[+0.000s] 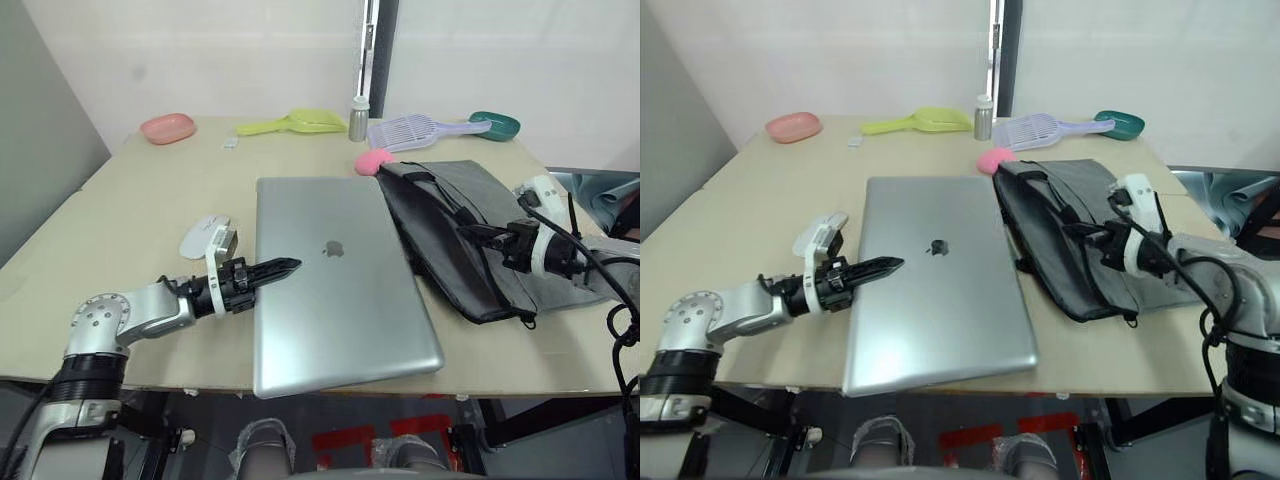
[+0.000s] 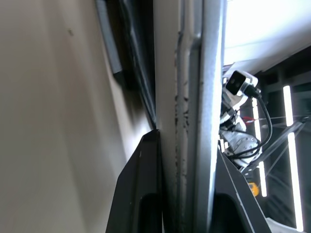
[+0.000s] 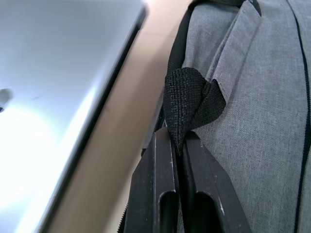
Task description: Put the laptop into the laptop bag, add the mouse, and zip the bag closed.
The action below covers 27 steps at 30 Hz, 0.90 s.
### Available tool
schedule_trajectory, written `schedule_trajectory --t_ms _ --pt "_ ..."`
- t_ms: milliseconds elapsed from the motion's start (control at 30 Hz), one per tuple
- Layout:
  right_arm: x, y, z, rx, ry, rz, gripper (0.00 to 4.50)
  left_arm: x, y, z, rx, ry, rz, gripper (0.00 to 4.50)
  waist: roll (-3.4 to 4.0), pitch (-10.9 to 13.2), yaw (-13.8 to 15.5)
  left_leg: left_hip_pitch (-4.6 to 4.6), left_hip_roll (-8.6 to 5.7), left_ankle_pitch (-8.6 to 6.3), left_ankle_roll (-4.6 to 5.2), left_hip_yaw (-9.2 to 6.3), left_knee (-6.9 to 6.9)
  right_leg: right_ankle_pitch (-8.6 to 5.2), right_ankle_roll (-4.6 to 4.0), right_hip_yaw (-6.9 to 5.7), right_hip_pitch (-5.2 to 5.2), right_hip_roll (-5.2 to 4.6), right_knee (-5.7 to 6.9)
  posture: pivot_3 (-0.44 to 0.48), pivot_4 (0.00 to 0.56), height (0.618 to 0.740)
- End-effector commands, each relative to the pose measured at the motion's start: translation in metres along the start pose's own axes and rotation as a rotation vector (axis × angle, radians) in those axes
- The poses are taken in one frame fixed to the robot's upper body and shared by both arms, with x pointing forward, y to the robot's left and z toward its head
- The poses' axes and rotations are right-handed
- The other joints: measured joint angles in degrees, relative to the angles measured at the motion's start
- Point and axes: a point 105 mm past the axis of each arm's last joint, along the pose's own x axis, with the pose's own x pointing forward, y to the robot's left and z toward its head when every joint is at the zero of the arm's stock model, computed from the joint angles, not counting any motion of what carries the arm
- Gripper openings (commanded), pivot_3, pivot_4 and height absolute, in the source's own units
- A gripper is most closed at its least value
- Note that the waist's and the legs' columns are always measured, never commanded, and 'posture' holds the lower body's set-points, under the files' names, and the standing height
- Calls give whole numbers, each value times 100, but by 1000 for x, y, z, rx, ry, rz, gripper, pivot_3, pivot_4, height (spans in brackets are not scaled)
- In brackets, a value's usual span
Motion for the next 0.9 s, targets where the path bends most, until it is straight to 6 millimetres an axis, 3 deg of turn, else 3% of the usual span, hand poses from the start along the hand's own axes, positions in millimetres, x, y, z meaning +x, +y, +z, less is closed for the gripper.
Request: schedule_trajectory --t_ms 33,200,500,767,900 --pt "-9 14 12 -40 -53 32 40 3 -35 16 42 -51 -163 306 0 0 -2 -1 0 0 0 0 0 0 0 0 -1 0 0 0 150 740" --pt "-14 20 12 -43 -65 46 40 12 -24 9 -11 -27 -137 306 1 0 -11 1 0 0 -1 0 0 0 2 2 0 0 0 0 150 740" --pt "-19 17 18 -60 -79 25 40 18 -11 16 -96 -86 -116 306 1 0 -8 0 -1 1 -2 0 -1 2 7 2 0 0 -3 0 150 740" --pt "-12 34 13 -65 -72 87 40 33 -13 22 -163 -206 -156 306 0 0 -11 -3 -1 1 -2 -1 -1 3 8 1 1 -1 -11 0 150 740" --pt "-8 46 11 -61 -78 124 40 45 -12 15 -183 -203 -137 306 0 0 -13 -4 -2 1 -1 -1 -3 4 10 1 1 -1 -14 0 150 740"
